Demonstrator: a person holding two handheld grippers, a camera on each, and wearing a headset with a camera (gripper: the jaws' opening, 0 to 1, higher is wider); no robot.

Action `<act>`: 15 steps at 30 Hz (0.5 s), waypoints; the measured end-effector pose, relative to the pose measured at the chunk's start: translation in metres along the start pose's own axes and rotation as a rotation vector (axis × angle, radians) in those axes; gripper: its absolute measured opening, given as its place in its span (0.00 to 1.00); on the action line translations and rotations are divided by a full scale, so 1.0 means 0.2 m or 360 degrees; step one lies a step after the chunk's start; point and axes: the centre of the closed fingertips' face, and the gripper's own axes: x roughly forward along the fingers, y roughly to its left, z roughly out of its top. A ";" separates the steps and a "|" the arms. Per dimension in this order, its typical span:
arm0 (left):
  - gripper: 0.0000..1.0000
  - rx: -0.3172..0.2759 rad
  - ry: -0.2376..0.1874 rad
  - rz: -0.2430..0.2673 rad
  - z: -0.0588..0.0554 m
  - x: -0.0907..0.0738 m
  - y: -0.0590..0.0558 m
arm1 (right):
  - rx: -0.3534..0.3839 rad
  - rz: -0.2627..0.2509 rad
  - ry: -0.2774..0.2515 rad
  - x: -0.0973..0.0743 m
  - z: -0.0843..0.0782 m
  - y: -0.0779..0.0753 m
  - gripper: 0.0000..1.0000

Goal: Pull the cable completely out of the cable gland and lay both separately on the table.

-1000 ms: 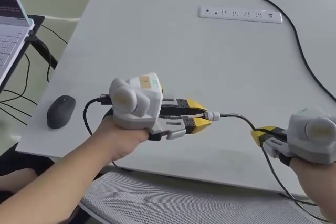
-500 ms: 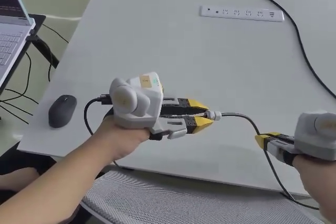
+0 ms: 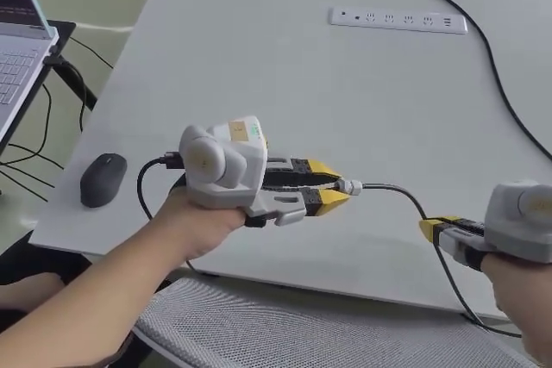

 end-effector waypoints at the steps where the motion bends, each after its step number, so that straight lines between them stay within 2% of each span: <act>1: 0.15 -0.0008 0.0001 -0.0003 0.00 0.00 0.00 | -0.0016 -0.0003 0.0000 0.00 0.00 0.00 0.01; 5: 0.15 -0.0006 -0.0003 -0.0004 0.01 0.00 0.00 | -0.0078 -0.0011 0.0000 0.00 0.00 -0.01 0.01; 8: 0.15 -0.0012 -0.0002 -0.0003 0.01 0.00 0.00 | -0.0190 -0.0029 0.0000 0.00 0.01 -0.03 0.01; 10: 0.15 -0.0017 -0.0004 -0.0002 0.01 0.00 0.01 | -0.0276 -0.0032 0.0007 0.01 0.01 -0.01 0.01; 15: 0.15 -0.0063 -0.0034 0.0014 0.03 -0.01 0.02 | -0.0312 -0.0019 0.0011 0.00 0.01 0.01 0.03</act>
